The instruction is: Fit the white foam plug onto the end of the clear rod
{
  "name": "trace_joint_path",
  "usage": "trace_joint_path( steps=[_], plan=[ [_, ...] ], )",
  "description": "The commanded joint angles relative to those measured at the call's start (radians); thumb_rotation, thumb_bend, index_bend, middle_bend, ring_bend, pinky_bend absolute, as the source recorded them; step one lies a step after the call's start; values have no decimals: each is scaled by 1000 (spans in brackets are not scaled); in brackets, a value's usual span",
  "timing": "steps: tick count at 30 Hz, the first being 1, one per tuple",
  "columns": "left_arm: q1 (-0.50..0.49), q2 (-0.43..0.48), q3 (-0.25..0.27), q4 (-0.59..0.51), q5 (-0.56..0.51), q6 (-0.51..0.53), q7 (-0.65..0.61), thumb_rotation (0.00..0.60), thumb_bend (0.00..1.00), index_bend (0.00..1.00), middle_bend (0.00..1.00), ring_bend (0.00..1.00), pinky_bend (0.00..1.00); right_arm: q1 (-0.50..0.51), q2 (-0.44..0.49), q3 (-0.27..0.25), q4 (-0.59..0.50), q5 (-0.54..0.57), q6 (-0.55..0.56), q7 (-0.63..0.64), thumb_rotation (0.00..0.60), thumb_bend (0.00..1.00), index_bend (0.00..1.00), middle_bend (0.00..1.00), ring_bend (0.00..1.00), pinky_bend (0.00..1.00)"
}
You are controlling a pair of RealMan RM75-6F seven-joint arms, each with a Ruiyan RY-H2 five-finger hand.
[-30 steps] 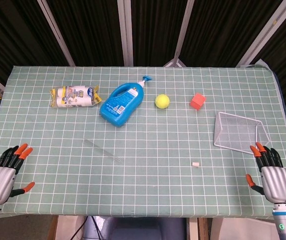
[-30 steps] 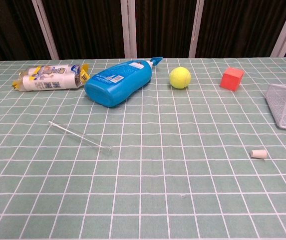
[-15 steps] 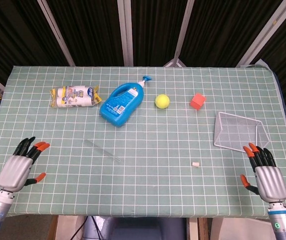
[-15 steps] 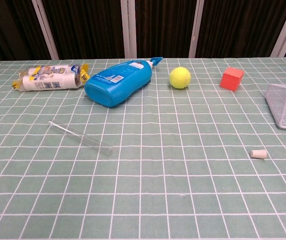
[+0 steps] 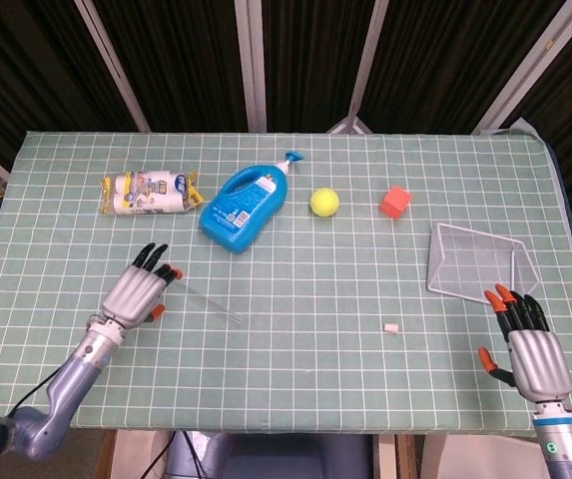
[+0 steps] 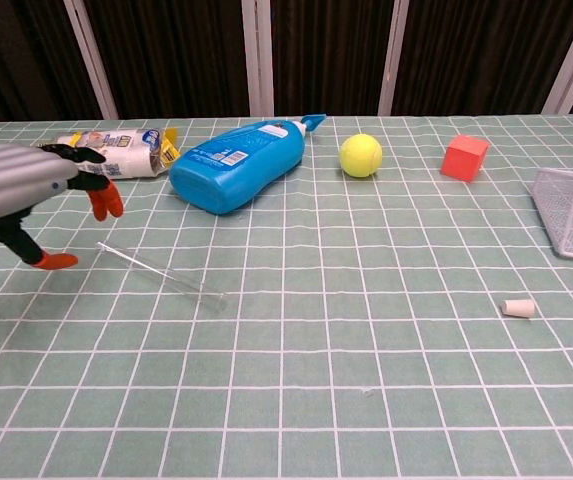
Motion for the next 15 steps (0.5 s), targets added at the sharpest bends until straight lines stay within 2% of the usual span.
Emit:
trace_joint_path(
  steps=[1,7,15],
  plan=[
    [-52,-75,-15,83,-41,-50,26,600,360,316,355,16,0,1,0,2,2,-1,-1,3,600,393,0,0,0,0],
    [-92,-134,-14,162,-62,-80,37,600,362,336,383,17,0,-2,0,5,2,0,0,12,600,392,0,0,0,0],
    [-121,-185,-13,218,-90,-96,40,600,416,375,417,26,0,-2,1,8,0,3,-5,24,600,393,0,0,0,0]
  ],
)
